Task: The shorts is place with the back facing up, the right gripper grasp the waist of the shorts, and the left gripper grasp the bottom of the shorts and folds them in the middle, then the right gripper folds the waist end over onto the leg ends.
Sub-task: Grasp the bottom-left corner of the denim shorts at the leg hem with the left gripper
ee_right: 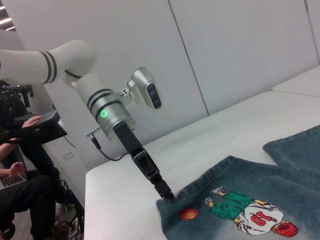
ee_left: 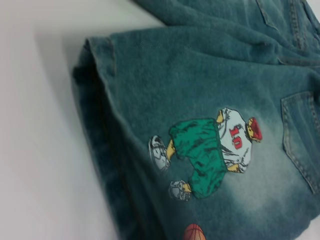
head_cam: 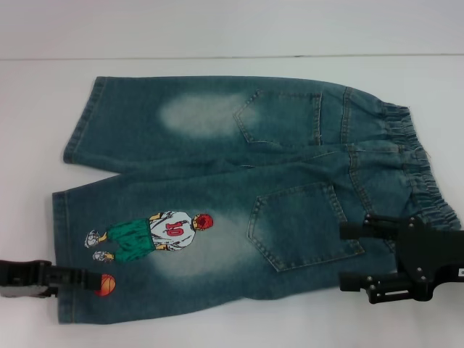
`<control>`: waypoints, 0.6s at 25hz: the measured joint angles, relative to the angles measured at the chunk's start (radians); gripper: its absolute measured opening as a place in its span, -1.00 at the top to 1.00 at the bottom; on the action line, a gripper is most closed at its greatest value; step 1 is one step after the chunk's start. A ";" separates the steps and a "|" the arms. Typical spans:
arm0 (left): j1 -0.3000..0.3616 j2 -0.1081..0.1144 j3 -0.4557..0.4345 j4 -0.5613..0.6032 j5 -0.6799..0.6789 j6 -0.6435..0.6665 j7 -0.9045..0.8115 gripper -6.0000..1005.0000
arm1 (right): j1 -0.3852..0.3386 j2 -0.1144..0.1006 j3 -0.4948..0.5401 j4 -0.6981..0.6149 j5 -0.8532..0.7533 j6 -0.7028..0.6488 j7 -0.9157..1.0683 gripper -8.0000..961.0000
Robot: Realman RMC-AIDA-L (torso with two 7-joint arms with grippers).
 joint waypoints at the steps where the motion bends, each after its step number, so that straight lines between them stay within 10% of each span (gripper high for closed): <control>1: 0.000 0.000 0.000 0.000 0.000 0.000 0.000 -0.65 | -0.001 0.000 0.000 0.000 0.000 0.000 0.000 -0.93; 15: 0.013 0.002 0.007 0.008 0.009 0.020 0.000 -0.60 | -0.004 -0.002 0.002 0.000 0.000 0.000 0.000 -0.93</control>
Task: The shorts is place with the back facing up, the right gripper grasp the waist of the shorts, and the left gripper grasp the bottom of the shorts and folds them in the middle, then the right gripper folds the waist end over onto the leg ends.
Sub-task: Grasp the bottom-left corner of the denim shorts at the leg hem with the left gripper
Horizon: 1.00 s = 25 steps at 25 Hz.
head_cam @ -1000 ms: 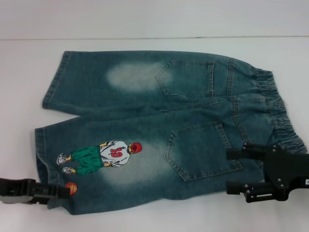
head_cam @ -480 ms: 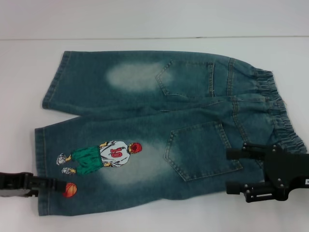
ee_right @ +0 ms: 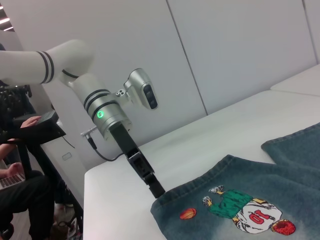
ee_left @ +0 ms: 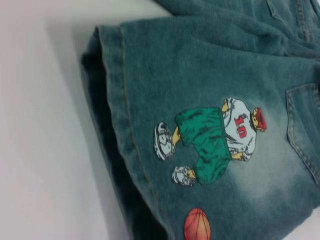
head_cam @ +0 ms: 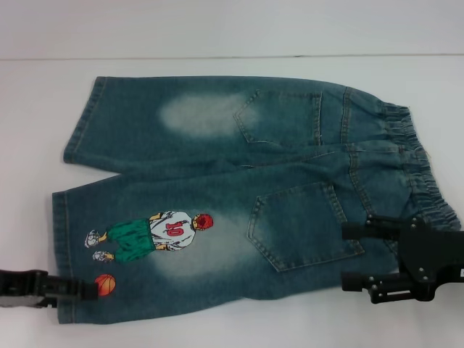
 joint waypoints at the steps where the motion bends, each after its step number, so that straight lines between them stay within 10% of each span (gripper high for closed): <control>1: 0.001 -0.001 0.000 0.000 0.000 0.004 0.000 -0.60 | 0.001 0.000 0.000 0.000 0.000 0.000 0.000 -0.93; 16: 0.005 -0.010 -0.002 0.005 -0.009 0.022 0.059 -0.54 | 0.006 0.002 -0.002 0.002 0.000 0.009 0.000 -0.93; 25: 0.005 -0.014 0.002 0.006 -0.009 0.026 0.074 0.43 | 0.000 0.002 0.004 0.002 0.000 0.009 0.000 -0.93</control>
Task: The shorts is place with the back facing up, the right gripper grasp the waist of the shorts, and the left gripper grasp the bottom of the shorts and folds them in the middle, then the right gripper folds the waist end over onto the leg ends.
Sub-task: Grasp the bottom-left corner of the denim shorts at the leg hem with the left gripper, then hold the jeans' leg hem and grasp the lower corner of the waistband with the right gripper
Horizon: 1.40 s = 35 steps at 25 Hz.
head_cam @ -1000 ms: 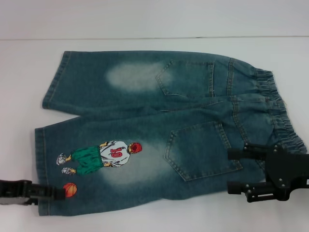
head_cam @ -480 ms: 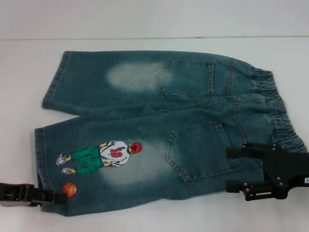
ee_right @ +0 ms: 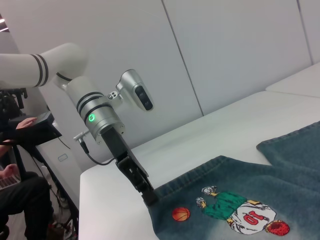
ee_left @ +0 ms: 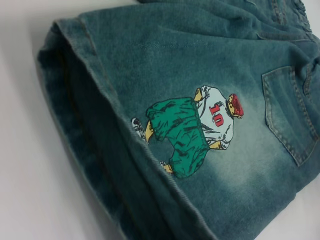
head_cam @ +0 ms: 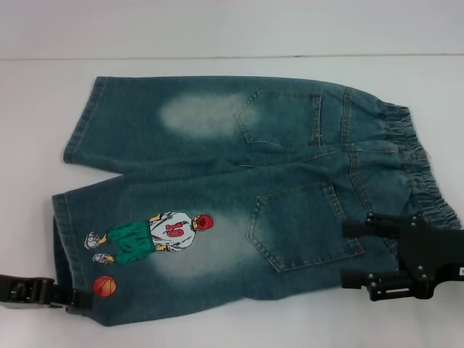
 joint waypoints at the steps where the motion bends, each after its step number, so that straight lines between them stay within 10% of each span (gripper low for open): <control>1: -0.001 -0.001 0.000 0.000 0.000 0.001 0.000 0.47 | 0.000 -0.001 0.001 0.000 0.000 0.000 0.001 -0.93; 11: -0.021 -0.007 -0.001 -0.007 -0.042 -0.019 0.005 0.88 | 0.039 -0.015 0.190 -0.003 0.007 0.050 0.197 -0.93; 21: -0.035 0.004 -0.019 -0.005 -0.122 -0.078 0.008 0.99 | 0.104 -0.175 0.194 -0.115 -0.116 0.054 0.711 -0.93; 35: -0.042 0.004 -0.015 -0.009 -0.154 -0.097 0.021 0.99 | 0.291 -0.151 0.094 -0.298 -0.701 -0.042 0.775 -0.93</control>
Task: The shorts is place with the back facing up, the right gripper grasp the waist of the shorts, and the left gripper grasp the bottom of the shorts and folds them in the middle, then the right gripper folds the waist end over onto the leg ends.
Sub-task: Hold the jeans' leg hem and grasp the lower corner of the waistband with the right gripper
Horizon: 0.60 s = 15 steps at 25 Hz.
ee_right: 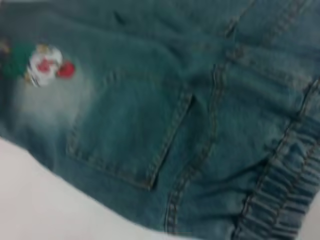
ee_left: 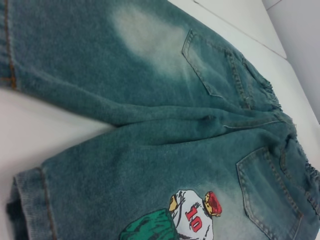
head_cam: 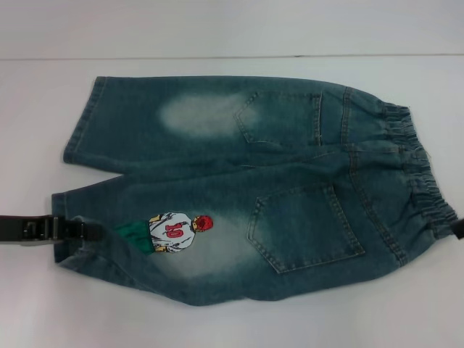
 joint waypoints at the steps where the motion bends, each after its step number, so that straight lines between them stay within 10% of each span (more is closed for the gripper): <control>1: 0.000 -0.001 0.001 0.000 -0.001 0.000 0.002 0.99 | 0.007 0.003 -0.017 0.002 -0.016 0.002 0.000 -0.93; 15: -0.018 -0.003 0.000 -0.035 -0.002 -0.017 0.012 0.99 | 0.058 0.033 -0.204 0.021 -0.104 0.077 0.049 -0.89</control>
